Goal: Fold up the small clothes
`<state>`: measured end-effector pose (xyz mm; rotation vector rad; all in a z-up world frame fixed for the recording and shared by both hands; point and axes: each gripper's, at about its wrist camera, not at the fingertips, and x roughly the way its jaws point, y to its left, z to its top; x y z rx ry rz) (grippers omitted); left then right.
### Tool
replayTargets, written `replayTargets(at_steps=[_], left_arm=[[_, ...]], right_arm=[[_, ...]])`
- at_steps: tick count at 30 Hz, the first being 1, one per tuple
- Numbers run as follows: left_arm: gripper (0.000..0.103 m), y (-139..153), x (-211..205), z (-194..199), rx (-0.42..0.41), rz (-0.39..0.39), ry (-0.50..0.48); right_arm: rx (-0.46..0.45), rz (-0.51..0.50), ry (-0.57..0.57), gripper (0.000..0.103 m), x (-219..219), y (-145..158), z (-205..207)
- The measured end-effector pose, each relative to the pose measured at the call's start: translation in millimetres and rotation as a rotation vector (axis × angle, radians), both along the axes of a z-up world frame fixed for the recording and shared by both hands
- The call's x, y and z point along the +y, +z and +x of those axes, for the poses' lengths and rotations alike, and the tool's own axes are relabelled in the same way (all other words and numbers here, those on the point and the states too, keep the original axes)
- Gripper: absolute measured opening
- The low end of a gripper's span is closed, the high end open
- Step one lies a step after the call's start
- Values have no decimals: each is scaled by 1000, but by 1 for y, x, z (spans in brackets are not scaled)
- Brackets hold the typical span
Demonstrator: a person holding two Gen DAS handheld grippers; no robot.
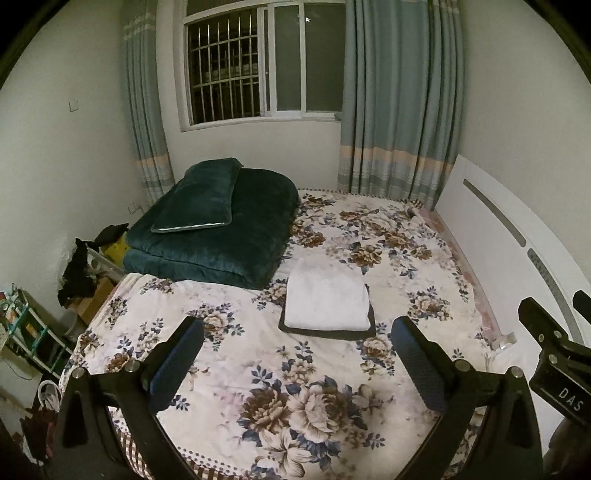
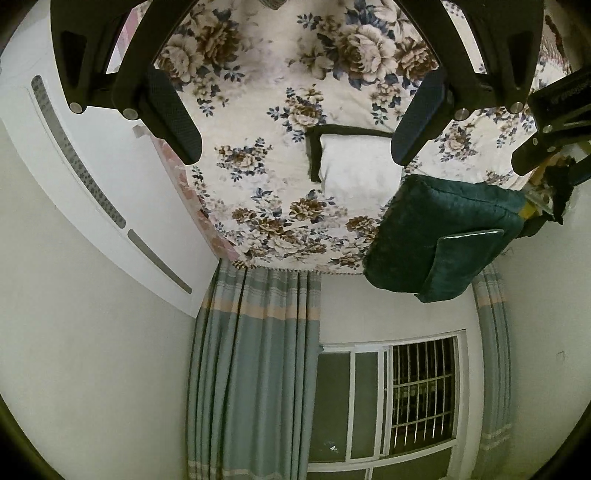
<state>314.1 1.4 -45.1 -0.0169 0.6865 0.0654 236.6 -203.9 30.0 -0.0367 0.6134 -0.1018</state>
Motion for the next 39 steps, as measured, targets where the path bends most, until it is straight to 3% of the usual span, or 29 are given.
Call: replayTargets(at_steps=[39], left_arm=[[103, 14, 4, -17, -38, 26, 22]], right_arm=[[0, 32, 74, 103, 13, 0, -2]])
